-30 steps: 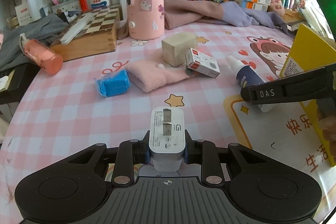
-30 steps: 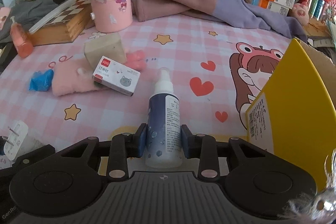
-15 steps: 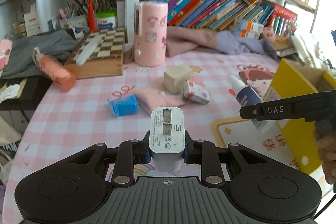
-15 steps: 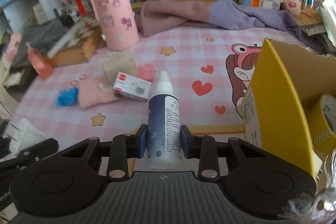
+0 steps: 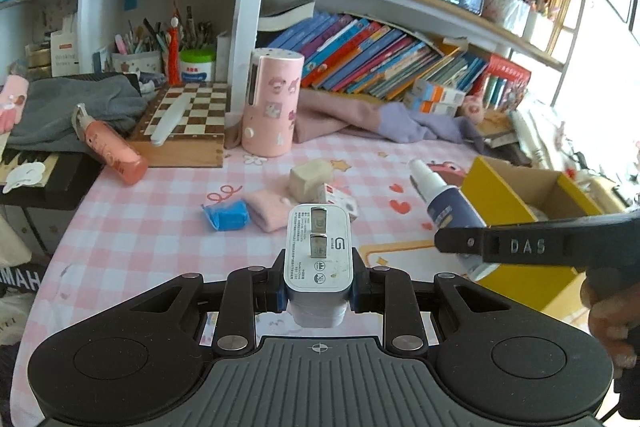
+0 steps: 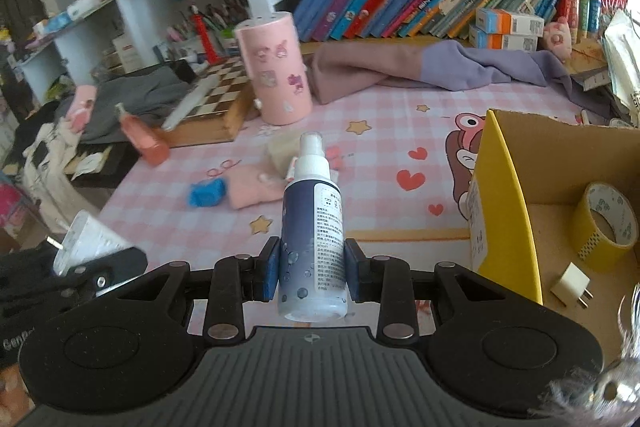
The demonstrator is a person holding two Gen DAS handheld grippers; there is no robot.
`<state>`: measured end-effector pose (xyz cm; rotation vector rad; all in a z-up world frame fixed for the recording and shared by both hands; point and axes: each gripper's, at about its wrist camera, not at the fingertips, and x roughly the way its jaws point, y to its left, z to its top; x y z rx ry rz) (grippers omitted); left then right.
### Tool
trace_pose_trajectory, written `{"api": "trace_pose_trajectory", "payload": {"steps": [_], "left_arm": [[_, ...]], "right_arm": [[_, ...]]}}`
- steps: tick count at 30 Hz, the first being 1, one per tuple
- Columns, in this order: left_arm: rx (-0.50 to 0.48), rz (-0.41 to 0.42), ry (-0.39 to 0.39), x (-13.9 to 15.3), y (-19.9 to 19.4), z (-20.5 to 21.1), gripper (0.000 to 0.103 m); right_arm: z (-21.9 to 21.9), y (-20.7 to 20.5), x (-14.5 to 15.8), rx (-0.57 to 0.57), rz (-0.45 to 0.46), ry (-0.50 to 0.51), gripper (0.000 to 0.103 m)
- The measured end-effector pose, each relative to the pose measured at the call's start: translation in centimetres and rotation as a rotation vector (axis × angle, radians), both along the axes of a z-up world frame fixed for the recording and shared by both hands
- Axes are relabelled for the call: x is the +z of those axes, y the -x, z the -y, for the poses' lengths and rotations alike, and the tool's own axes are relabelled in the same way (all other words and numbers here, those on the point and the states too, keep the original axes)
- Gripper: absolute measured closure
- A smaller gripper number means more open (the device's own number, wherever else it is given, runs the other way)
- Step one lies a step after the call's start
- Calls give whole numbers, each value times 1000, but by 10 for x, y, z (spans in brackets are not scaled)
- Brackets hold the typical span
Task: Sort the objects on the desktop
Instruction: 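Lift the charger and spray bottle and carry both toward the yellow box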
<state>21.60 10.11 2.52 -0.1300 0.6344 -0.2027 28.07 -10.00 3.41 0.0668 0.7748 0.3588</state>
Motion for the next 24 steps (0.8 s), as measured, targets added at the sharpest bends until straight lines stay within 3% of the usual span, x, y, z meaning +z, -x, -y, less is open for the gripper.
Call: {"api": "trace_pose_trajectory", "payload": {"steps": [12,24], "left_arm": [[-65,-6,34,9,44,-1,78],[-123,-24,43,11,82,3,78]], "right_arm": [[-2,67,2,53,-1,25,73],[4,122,-3,18,-25,9,73]]}}
